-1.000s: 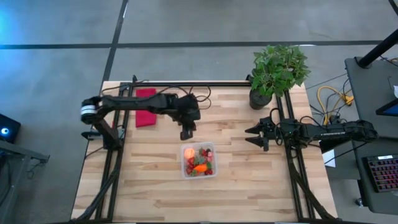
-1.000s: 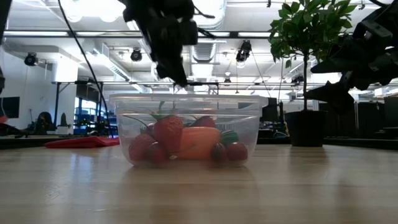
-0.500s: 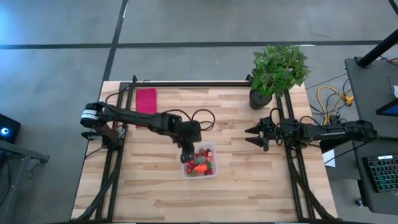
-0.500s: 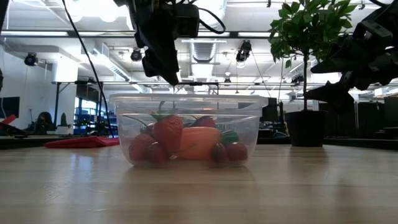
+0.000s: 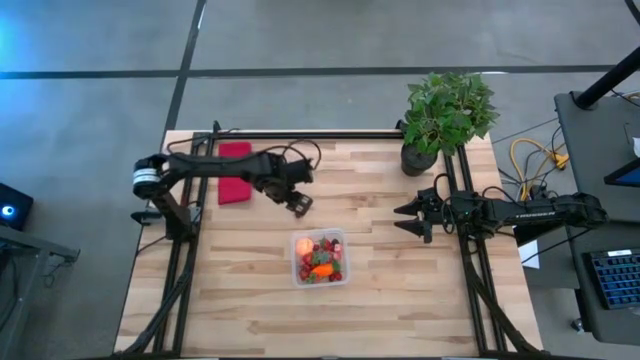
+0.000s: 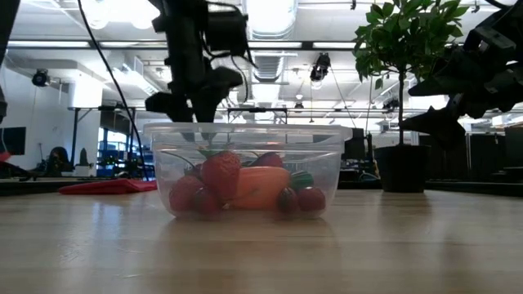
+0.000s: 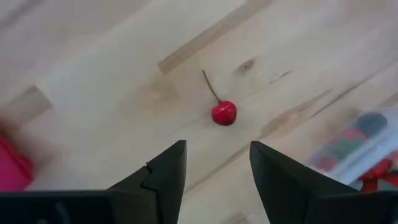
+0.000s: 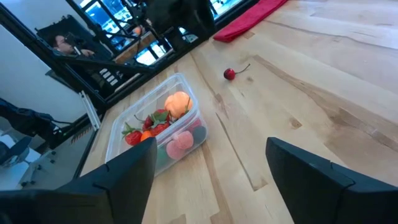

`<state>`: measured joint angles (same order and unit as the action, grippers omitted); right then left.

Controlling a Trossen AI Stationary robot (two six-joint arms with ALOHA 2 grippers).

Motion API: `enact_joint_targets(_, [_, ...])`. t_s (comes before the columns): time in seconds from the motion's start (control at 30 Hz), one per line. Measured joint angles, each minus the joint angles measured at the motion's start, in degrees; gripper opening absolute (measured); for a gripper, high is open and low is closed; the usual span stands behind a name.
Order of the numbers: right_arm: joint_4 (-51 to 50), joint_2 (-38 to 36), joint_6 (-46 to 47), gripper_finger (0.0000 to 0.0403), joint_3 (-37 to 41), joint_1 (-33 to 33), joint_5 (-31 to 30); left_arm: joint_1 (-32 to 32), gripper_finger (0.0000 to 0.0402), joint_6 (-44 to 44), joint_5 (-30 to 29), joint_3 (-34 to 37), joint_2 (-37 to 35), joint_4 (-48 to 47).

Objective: Pick and placing Produce into tupperware
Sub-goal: Put the red cherry into the transparent bin

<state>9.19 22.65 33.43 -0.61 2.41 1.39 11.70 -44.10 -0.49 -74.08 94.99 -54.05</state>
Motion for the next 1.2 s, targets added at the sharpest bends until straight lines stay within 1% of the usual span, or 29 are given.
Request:
enact_joint_targets(0.07, [0.0,0.0,0.0,0.029,0.0,0.0,0.0,0.9,0.0163,-0.9,1.4,0.4,1.0,1.0])
enact_joint_targets(0.17, [0.0,0.0,0.0,0.0292,0.0,0.0,0.0,0.7,0.0163,-0.6,1.8,0.5,2.5,1.5])
enact_joint_targets(0.37, [0.0,0.0,0.0,0.0297,0.0,0.0,0.0,-0.2,0.0163,-0.6,1.5,0.5,6.8,3.7])
enact_joint_targets(0.63, [0.0,0.0,0.0,0.029,0.0,0.0,0.0,-0.2,0.0163,-0.6,1.6,0.6,12.4,5.4])
enact_joint_targets(0.93, [0.0,0.0,0.0,0.0297,0.0,0.0,0.0,-0.2,0.0163,-0.5,1.7,0.6,13.2,7.0])
enact_joint_targets(1.2, [0.0,0.0,0.0,0.029,0.0,0.0,0.0,-0.2,0.0162,-0.5,1.7,1.2,13.3,10.4])
